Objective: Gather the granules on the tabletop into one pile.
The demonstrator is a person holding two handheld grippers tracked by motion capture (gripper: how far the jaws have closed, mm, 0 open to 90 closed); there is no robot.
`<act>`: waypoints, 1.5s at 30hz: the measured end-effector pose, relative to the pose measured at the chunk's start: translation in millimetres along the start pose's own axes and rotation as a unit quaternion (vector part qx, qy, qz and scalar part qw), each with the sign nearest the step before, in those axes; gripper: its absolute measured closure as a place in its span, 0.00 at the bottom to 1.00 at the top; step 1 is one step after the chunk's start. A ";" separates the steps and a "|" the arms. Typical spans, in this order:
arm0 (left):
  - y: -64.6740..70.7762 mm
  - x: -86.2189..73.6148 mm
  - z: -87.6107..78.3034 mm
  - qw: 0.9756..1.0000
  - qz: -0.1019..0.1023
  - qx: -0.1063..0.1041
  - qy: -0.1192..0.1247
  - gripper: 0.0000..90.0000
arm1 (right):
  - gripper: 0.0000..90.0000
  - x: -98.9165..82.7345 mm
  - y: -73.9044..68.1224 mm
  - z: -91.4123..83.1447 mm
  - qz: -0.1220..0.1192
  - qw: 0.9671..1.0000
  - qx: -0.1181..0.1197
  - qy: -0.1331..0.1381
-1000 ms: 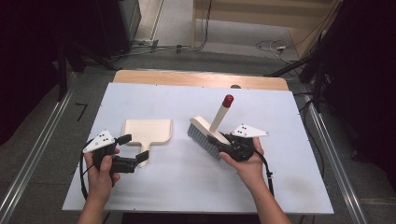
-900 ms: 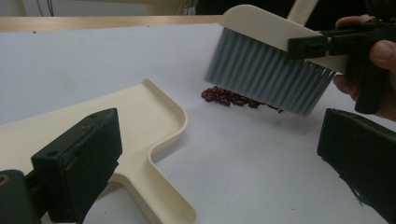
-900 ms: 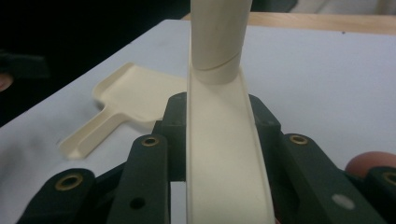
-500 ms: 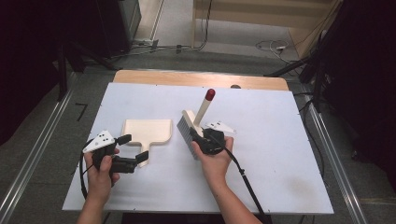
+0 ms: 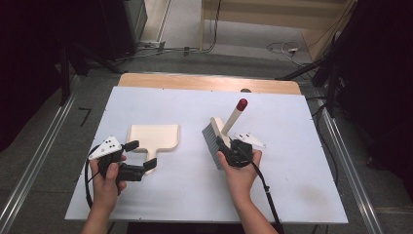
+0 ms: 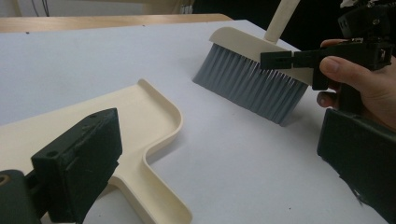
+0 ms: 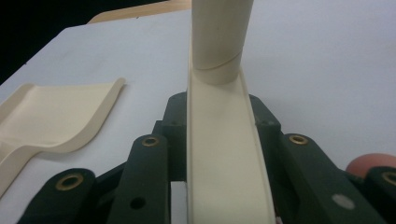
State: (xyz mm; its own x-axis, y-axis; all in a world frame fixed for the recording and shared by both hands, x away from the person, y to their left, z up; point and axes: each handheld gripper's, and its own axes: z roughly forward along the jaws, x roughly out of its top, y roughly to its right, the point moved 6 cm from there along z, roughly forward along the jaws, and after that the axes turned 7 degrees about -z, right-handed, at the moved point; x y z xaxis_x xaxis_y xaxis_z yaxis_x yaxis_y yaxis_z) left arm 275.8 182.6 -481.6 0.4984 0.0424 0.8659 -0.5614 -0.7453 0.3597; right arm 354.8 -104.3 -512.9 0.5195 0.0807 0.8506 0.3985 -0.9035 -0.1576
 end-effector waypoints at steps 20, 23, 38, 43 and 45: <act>-1.2 -0.3 0.7 1.000 0.000 0.001 -0.003 0.00 | 0.72 17.6 13.8 -14.4 0.000 0.999 0.034 0.034; -0.7 -0.4 1.5 1.000 0.001 0.001 -0.004 0.00 | 0.72 25.1 6.6 -6.2 0.003 0.999 0.027 0.031; -1.1 -0.6 1.0 1.000 0.000 -0.003 -0.003 0.00 | 0.72 14.0 -1.1 22.0 0.016 0.999 -0.033 0.016; -0.5 -0.1 0.8 1.000 0.001 -0.002 -0.002 0.00 | 0.72 15.9 0.6 15.1 0.019 0.999 -0.014 0.028; -0.7 -0.1 0.8 1.000 0.001 -0.001 -0.002 0.00 | 0.72 20.1 -5.4 14.3 0.018 0.999 -0.006 0.035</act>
State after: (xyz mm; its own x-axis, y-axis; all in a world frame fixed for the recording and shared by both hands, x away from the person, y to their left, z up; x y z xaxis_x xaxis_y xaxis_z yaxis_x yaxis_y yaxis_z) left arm 276.6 182.6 -482.2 0.5005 0.0384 0.8649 -0.5638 -0.7436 0.3593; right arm 373.9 -91.8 -502.2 0.4798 0.0192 0.8772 0.3719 -0.9099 -0.1836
